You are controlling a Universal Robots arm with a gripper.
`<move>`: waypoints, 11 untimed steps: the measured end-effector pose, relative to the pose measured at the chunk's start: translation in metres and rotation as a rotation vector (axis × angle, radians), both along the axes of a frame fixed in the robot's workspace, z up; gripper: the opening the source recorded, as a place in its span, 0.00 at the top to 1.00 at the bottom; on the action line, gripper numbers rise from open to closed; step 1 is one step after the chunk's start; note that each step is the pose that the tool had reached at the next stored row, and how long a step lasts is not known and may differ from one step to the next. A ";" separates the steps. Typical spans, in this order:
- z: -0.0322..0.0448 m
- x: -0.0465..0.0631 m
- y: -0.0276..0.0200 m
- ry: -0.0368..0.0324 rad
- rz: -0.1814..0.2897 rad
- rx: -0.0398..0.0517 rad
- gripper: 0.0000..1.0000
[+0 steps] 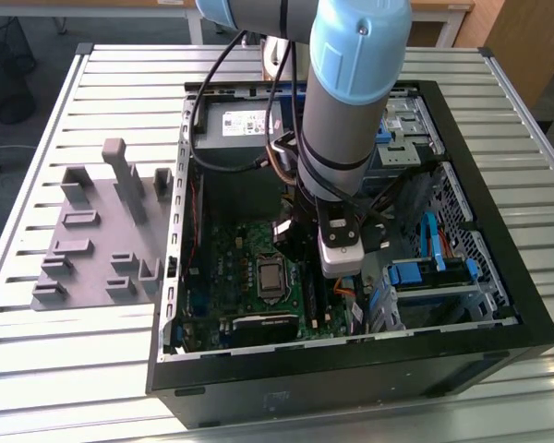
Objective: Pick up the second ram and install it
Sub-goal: 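Insert the second ram into the second slot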
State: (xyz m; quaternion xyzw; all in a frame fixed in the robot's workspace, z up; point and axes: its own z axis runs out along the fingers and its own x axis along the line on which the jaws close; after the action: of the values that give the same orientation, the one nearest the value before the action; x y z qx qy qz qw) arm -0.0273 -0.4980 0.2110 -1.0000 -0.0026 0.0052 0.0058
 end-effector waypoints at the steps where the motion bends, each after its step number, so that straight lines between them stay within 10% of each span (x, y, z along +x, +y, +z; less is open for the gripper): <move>1: 0.0001 0.000 -0.0001 0.0000 0.000 -0.0003 0.86; 11: -0.0005 0.000 -0.0011 0.0001 -0.006 -0.0002 0.86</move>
State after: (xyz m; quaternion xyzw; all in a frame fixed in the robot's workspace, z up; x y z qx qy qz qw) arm -0.0273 -0.4991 0.2106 -1.0000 0.0001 0.0052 0.0057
